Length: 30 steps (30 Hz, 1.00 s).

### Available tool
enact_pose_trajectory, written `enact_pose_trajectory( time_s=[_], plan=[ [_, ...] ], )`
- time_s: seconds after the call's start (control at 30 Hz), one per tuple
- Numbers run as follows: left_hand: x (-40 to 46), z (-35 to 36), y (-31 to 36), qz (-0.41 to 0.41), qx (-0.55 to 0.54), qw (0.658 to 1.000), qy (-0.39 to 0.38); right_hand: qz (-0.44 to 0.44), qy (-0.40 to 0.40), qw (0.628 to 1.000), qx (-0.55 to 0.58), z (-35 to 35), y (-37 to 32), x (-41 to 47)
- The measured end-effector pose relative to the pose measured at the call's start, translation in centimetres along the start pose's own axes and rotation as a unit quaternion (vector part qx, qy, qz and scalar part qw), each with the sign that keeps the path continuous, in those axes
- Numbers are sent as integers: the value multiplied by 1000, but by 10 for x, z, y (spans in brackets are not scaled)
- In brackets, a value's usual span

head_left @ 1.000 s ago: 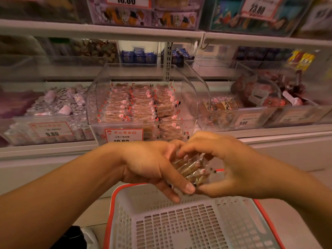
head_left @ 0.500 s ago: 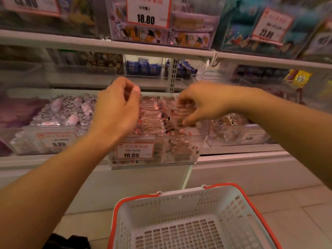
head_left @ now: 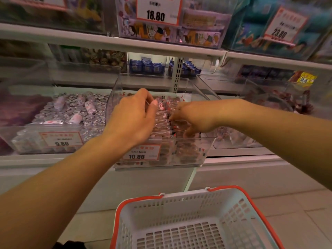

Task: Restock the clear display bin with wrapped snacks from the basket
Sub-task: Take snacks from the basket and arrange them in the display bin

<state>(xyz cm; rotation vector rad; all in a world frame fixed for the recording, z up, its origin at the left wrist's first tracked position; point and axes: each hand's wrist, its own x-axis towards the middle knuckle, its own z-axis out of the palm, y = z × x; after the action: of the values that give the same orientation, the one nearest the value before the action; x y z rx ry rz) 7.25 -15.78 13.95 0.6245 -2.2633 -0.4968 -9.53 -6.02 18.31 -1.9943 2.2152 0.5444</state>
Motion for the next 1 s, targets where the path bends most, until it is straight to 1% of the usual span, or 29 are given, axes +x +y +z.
enact_pose_trajectory(
  time_s=[0.13,0.37,0.47,0.53,0.6,0.7,0.73,0.83,0.9,1.0],
  plan=[
    [-3,2,2,3,5,1000,-1,26,-15,999,-29,0,-2,-1],
    [-7,4,4,11,1,1000,-13,48,7,998,-33,1,-6,-7],
    [-6,3,2,9,18,1000,-21,62,-12,997,-38,1,-8,-5],
    [-5,3,0,17,51,997,-46,66,-33,996,-56,0,-8,-1],
    [-4,3,-3,31,86,993,-75,60,-51,996,-32,-3,-8,2],
    [-3,3,-4,40,104,989,-96,52,-72,993,72,-6,-10,5],
    [-4,3,-4,40,104,989,-99,51,-76,992,89,-6,-11,5],
    [-4,3,-5,39,102,989,-100,59,-95,991,68,0,-11,8],
    [-5,2,-6,41,100,989,-103,61,-84,994,42,3,-10,9],
    [-6,2,-8,39,99,988,-110,41,-34,999,4,1,-8,7]
  ],
)
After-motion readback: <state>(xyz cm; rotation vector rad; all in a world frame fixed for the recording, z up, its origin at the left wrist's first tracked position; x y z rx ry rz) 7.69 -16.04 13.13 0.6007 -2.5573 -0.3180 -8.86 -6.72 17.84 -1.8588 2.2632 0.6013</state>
